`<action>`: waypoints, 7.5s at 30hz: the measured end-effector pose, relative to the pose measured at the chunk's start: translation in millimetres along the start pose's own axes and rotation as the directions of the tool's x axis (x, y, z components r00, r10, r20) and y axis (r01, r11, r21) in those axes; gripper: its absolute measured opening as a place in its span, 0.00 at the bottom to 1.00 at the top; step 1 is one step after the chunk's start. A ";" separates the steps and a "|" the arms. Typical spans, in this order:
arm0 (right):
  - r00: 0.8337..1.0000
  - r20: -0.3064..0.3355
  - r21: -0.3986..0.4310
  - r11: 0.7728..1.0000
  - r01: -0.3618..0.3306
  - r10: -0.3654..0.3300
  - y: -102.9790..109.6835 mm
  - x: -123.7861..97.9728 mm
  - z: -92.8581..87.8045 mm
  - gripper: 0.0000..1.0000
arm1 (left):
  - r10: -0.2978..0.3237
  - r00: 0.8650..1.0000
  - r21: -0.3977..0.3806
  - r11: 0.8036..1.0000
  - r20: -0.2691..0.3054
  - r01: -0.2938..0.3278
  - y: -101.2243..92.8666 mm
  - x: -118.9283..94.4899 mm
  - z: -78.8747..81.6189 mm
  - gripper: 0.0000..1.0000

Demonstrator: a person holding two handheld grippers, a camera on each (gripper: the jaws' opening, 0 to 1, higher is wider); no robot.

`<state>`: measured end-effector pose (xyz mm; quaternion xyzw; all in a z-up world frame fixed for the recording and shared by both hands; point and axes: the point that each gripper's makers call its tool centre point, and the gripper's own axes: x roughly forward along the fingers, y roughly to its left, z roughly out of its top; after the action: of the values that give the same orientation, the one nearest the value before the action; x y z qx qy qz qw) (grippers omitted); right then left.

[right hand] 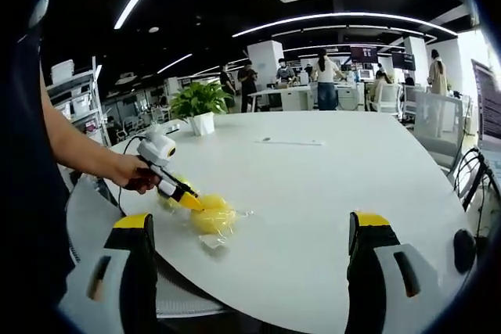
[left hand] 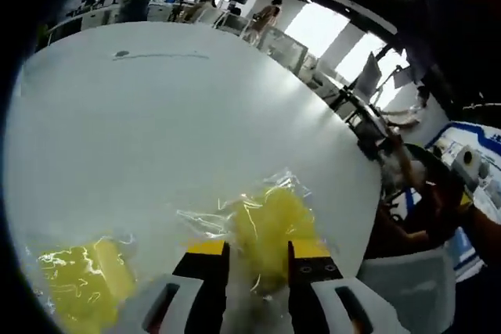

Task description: Compare the silicone blocks by pressing each to a similar depth, holding the contact briefly, and releasing to observe deformation and rebound differences across the visible hardness samples.

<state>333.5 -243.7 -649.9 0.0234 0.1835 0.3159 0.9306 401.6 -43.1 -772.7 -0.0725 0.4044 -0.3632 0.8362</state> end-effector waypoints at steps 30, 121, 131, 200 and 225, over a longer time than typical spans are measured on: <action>0.999 0.033 -0.071 0.997 0.009 -0.006 -19.7 20.1 24.2 0.97 | 0.207 0.831 0.179 0.923 0.517 -0.341 125.3 -257.3 33.6 1.00; 0.999 -0.015 -0.044 0.998 0.039 -0.040 -4.9 31.4 -29.7 0.97 | 0.280 0.825 0.120 0.916 0.491 -0.382 145.2 -271.9 -25.3 1.00; 0.999 -0.013 -0.039 0.999 0.038 -0.038 -3.4 31.1 -29.8 0.97 | 0.279 0.826 0.119 0.917 0.491 -0.380 140.4 -270.7 -22.3 1.00; 0.997 0.015 -0.089 0.993 0.079 -0.078 14.1 29.2 -29.2 0.97 | 0.277 0.798 0.072 0.926 0.535 -0.370 124.8 -287.6 -31.8 1.00; 0.998 0.021 -0.080 0.995 0.066 -0.065 15.3 37.1 -28.9 0.97 | 0.284 0.786 0.056 0.926 0.549 -0.374 124.6 -290.9 -25.8 1.00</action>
<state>341.4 -211.4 -686.4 -0.0172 0.1626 0.2921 0.9423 332.2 245.5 -660.2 -0.0302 0.1328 -0.2085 0.9685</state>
